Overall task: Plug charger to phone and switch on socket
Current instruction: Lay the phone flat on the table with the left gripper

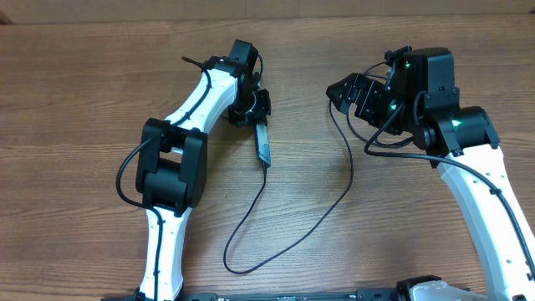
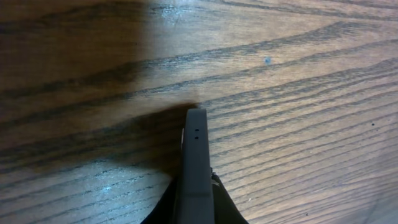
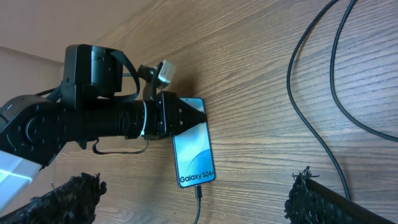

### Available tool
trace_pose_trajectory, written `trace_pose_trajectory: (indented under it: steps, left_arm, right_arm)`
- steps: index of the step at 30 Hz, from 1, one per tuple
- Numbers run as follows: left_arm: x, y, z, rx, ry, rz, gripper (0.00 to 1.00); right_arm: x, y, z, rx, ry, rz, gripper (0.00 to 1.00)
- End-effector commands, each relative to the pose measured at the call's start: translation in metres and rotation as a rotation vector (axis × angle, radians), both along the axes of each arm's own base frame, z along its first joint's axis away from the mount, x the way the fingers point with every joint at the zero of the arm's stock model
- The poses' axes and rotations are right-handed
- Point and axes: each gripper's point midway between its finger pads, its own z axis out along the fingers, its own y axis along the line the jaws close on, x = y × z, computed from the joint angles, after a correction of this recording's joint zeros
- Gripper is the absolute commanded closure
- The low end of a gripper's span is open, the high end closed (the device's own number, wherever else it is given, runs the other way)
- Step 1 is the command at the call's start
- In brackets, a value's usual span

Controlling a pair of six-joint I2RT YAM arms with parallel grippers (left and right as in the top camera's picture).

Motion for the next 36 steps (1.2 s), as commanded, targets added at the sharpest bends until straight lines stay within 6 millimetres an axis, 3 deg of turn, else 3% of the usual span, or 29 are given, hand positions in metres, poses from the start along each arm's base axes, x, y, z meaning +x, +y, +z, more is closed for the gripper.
trace_pose_trajectory:
  steps: [1,7,36]
  left_arm:
    - [-0.0021,-0.0005,-0.0121,0.023,0.011,-0.011,0.85]
    - [-0.003,0.0,-0.0123,0.025,0.015,-0.01,0.79]
    - [-0.0055,0.0008,-0.0126,0.028,0.026,-0.011,0.76]
  right_arm:
    - [0.0013,-0.0037,0.0077,-0.009,-0.032,-0.008,0.02]
    - [0.0013,-0.0037,0.0077,-0.009,-0.032,-0.008,0.02]
    - [0.0013,-0.0037,0.0077,-0.009,-0.032,-0.008,0.02]
